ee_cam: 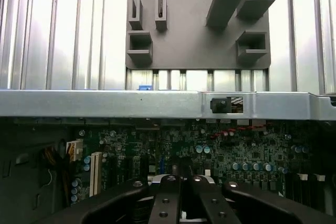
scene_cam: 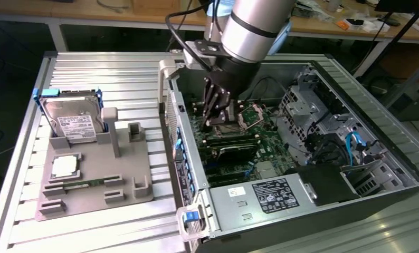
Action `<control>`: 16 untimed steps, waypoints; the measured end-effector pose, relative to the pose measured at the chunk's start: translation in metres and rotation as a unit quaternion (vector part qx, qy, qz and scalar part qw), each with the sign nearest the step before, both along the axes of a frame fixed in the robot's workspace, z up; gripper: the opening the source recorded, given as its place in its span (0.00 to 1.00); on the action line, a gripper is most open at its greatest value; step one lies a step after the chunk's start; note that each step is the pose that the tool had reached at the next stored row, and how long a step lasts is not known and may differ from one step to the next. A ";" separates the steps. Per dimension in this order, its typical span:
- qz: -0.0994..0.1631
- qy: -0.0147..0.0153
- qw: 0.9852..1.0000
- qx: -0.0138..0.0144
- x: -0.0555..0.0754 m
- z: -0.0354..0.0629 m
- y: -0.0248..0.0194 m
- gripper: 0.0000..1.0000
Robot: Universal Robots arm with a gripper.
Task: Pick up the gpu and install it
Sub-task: 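Press down on the gpu until it lock into place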
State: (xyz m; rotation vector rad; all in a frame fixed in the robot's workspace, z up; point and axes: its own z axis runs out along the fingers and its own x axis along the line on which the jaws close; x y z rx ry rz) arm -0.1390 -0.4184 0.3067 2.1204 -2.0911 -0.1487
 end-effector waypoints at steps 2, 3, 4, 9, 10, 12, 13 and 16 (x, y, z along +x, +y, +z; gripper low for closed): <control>0.000 0.002 1.000 0.001 -0.002 -0.0009 -0.0002 0.11; 0.000 0.002 1.000 0.002 -0.003 -0.0014 -0.0004 0.11; 0.001 0.002 1.000 0.003 -0.005 -0.0018 -0.0007 0.11; 0.002 0.002 1.000 0.009 -0.015 -0.0028 -0.0023 0.11; 0.002 0.002 1.000 0.011 -0.016 -0.0029 -0.0033 0.11; 0.003 0.002 1.000 0.016 -0.017 -0.0032 -0.0058 0.11; 0.004 0.002 1.000 0.019 -0.017 -0.0034 -0.0068 0.11; 0.005 0.003 1.000 0.026 -0.018 -0.0035 -0.0099 0.11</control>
